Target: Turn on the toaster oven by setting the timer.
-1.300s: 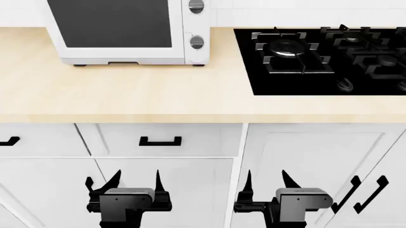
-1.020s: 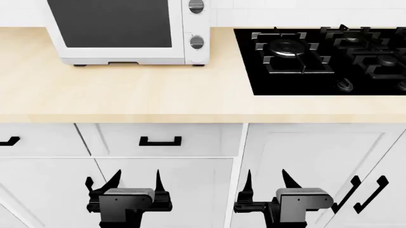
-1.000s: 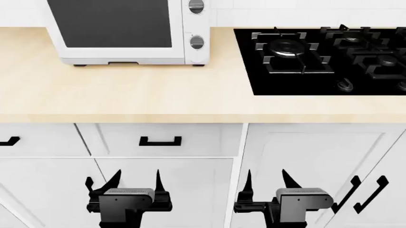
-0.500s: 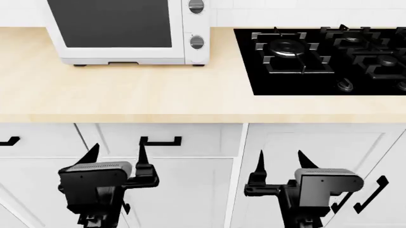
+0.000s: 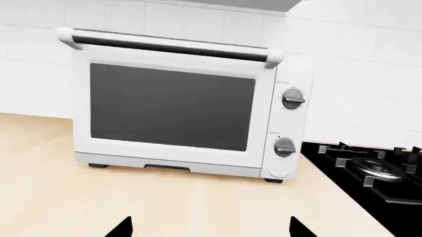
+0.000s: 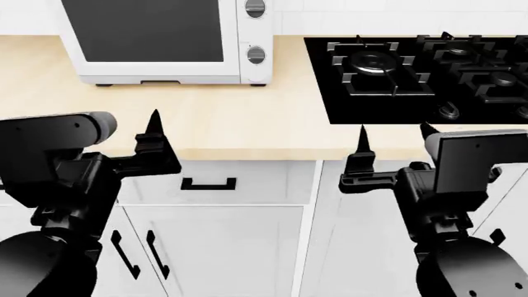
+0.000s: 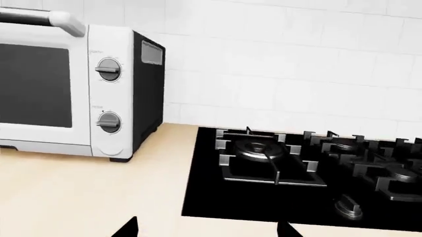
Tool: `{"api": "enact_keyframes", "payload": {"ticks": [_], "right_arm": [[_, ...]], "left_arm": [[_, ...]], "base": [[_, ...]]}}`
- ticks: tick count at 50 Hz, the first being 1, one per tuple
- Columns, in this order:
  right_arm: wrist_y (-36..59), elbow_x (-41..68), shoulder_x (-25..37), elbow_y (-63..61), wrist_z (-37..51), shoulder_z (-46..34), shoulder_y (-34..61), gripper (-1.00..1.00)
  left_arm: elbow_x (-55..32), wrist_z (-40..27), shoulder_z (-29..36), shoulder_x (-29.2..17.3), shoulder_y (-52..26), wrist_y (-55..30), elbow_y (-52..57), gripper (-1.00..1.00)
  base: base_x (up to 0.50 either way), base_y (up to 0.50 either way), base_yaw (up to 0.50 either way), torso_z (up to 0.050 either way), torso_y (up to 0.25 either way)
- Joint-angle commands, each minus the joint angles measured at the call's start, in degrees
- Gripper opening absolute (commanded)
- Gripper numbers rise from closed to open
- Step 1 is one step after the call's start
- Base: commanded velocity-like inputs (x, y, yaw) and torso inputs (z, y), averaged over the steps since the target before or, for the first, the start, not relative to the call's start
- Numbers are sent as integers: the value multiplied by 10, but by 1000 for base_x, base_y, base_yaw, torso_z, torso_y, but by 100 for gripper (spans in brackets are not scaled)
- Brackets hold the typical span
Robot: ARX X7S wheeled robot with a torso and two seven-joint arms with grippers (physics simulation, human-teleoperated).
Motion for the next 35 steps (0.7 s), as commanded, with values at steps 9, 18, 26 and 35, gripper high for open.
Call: {"api": "enact_keyframes", "payload": {"ticks": [9,18,26,35], "right_arm": [[140,19,21,1,17,-10,185,100],[122,15,24,19,20,-19,200,100],[105,29,19,10,6,-2,169,100],[105,32,20,11,8,-2,169,100]], "left_arm": [[-170,-119,0,-71,-142,-108,-75,100],[-220,-146,2,-87,-164,-114,-79,100],[-200,-123,19,-103,-115,-60,-65,100],[-207,-130,23,-108,-114,-53,-67,100]], "base": [[0,0,0,0,0],[0,0,0,0,0],[0,0,0,0,0],[0,0,0,0,0]]}}
